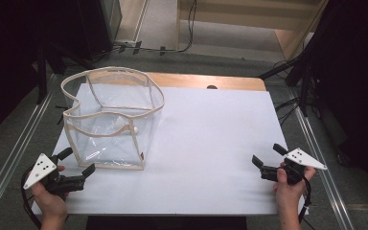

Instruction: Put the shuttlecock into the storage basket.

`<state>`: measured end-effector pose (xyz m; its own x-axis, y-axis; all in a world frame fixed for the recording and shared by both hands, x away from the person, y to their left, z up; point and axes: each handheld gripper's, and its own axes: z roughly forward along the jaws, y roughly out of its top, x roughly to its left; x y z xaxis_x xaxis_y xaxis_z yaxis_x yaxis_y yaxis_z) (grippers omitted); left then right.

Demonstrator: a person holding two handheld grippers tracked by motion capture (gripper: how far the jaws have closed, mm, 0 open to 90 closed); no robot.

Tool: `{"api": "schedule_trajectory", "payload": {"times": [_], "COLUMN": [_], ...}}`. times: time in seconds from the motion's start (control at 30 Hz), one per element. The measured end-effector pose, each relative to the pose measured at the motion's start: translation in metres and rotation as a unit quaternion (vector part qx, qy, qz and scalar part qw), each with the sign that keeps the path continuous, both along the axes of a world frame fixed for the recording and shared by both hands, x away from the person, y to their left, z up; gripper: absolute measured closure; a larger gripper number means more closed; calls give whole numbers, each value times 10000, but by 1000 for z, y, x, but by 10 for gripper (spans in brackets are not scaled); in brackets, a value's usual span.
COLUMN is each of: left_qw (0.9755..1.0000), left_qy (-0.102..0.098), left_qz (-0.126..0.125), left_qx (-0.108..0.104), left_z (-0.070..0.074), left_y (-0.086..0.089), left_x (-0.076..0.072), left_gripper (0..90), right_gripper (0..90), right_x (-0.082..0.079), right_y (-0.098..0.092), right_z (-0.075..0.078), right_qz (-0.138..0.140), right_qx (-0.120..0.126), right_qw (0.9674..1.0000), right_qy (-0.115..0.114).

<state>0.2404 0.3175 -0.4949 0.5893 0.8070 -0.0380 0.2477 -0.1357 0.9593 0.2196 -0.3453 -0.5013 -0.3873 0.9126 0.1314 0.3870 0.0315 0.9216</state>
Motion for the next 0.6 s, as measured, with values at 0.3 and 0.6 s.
{"api": "schedule_trajectory", "payload": {"times": [0.3,0.6], "left_qw": [10000,10000], "left_qy": [-14,-37], "left_qz": [28,15], "left_qx": [48,25], "left_z": [0,0], "left_y": [0,0], "left_x": [0,0], "left_gripper": [0,0], "right_gripper": [0,0], "right_x": [-4,-9], "right_y": [-11,-15], "right_z": [-5,-9], "right_qz": [-89,-224], "right_qx": [123,154], "right_qw": [9999,9996], "right_qy": [-68,-70]}}
